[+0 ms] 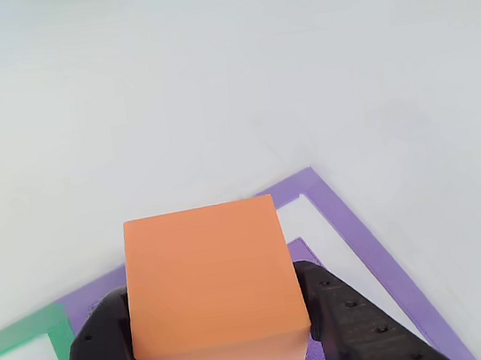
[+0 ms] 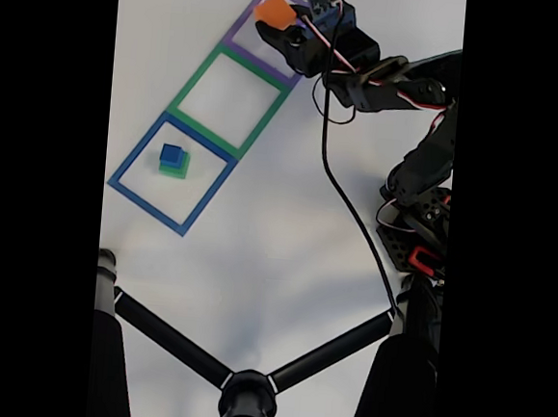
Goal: Tower of hanoi
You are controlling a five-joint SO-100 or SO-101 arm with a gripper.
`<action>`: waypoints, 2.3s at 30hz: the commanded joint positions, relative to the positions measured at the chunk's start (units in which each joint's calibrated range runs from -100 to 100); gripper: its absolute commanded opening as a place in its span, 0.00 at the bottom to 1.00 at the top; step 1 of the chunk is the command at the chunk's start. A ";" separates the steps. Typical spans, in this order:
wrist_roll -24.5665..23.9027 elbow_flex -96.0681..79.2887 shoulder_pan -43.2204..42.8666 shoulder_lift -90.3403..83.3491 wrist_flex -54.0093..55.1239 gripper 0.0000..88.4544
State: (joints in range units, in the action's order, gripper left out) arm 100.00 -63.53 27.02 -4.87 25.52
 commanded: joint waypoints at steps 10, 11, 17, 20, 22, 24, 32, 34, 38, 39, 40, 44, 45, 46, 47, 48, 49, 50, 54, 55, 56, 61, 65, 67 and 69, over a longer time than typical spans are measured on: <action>0.00 33.40 -4.33 -28.70 -65.31 0.09; 0.00 36.58 -4.79 -29.26 -69.27 0.09; 0.00 54.58 -7.92 -31.03 -92.34 0.09; 0.00 61.85 -9.44 -31.59 -100.76 0.09; 0.00 66.12 -10.36 -31.67 -105.37 0.09; 0.00 69.21 -11.27 -32.07 -109.09 0.09; 0.00 57.85 -14.63 -38.00 -106.18 0.08; 0.00 50.31 -15.24 -40.56 -101.40 0.08; 0.00 31.13 -16.84 -45.53 -87.56 0.08; 0.00 25.68 -17.37 -46.81 -82.79 0.08; 0.00 21.14 -17.83 -47.61 -78.42 0.08; 0.00 5.60 -19.35 -47.93 -61.34 0.08; 0.00 2.69 -19.58 -47.37 -57.54 0.08; 0.00 -0.49 -19.89 -46.73 -53.08 0.08; 0.00 -3.22 -20.04 -45.93 -49.12 0.08; 0.00 -6.03 -20.19 -44.49 -44.67 0.08; 0.00 -8.30 -20.27 -43.13 -40.62 0.08; 0.00 -10.58 -20.50 -41.28 -35.76 0.08; 0.00 -15.12 -20.95 -32.31 -21.60 0.08; 0.00 -15.94 -21.03 -30.31 -18.44 0.08; 0.00 -16.57 -21.18 -28.22 -15.37 0.08; 0.00 -16.85 -22.56 -17.01 -2.01 0.08; 0.00 -16.75 -22.40 -7.79 8.11 0.08; 0.00 -16.21 -22.33 -3.78 12.48 0.08; 0.00 -15.39 -22.48 -0.82 15.23 0.08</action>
State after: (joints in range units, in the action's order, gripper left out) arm 99.41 -80.56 4.96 -9.82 33.83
